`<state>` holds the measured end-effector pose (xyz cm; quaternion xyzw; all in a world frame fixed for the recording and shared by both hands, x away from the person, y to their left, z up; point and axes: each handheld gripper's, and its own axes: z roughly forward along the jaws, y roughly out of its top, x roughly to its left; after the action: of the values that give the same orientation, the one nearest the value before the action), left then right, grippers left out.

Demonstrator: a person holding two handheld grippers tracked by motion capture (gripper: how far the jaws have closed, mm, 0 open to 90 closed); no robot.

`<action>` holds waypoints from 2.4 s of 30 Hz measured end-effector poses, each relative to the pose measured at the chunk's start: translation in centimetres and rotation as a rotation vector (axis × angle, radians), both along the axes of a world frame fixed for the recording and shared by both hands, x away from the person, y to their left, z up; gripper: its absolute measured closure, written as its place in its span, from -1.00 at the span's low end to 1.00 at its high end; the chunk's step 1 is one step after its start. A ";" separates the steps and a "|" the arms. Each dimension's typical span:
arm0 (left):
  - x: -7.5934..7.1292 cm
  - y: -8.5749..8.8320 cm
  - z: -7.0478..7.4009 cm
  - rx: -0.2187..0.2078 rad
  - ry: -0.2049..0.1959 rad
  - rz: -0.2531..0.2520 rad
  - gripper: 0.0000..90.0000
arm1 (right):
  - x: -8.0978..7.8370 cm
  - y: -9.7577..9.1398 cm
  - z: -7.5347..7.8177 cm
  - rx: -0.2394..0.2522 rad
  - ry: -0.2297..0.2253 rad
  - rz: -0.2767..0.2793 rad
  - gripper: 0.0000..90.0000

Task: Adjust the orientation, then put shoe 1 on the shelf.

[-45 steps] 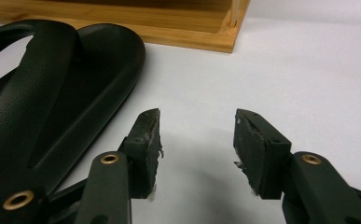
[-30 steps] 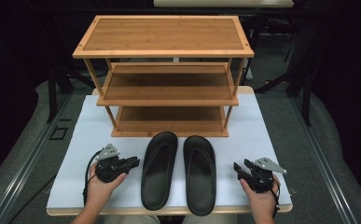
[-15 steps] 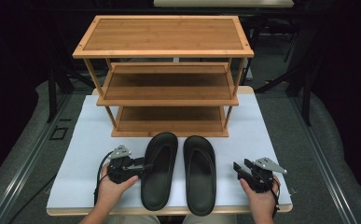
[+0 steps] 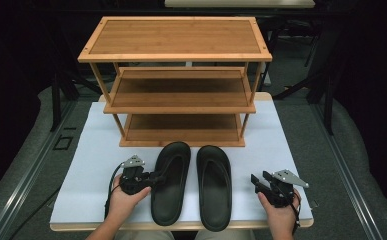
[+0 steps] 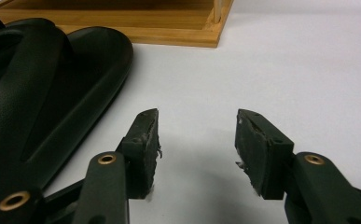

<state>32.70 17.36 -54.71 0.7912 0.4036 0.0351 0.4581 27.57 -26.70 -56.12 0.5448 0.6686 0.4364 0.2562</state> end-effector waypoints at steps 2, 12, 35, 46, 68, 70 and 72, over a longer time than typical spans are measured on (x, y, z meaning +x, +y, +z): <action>0.0 0.0 0.1 0.001 -0.002 0.003 0.47 | -0.1 0.0 0.0 -0.001 -0.003 0.000 0.09; -0.3 0.6 0.2 -0.011 -0.016 0.017 0.53 | -0.4 -0.7 0.1 0.013 -0.004 -0.013 0.10; -1.4 1.4 1.7 -0.011 -0.139 0.072 0.53 | -0.7 -1.2 0.2 0.018 -0.017 -0.009 0.10; -2.8 3.3 3.8 -0.082 -0.204 0.131 0.53 | -0.7 -1.0 0.3 0.021 -0.025 -0.005 0.10; -6.2 6.6 9.1 -0.170 -0.327 0.181 0.54 | -0.6 -0.8 0.5 0.035 -0.041 -0.011 0.09; -6.1 6.7 9.6 -0.186 -0.336 0.184 0.54 | -0.6 -0.7 0.5 0.035 -0.041 -0.011 0.09; -6.2 6.8 9.9 -0.190 -0.342 0.183 0.54 | -0.6 -0.7 0.5 0.035 -0.042 -0.013 0.09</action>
<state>26.52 24.14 -44.78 0.6871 0.3915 0.1722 0.5874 26.99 -27.37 -55.67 0.5442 0.6519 0.4578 0.2634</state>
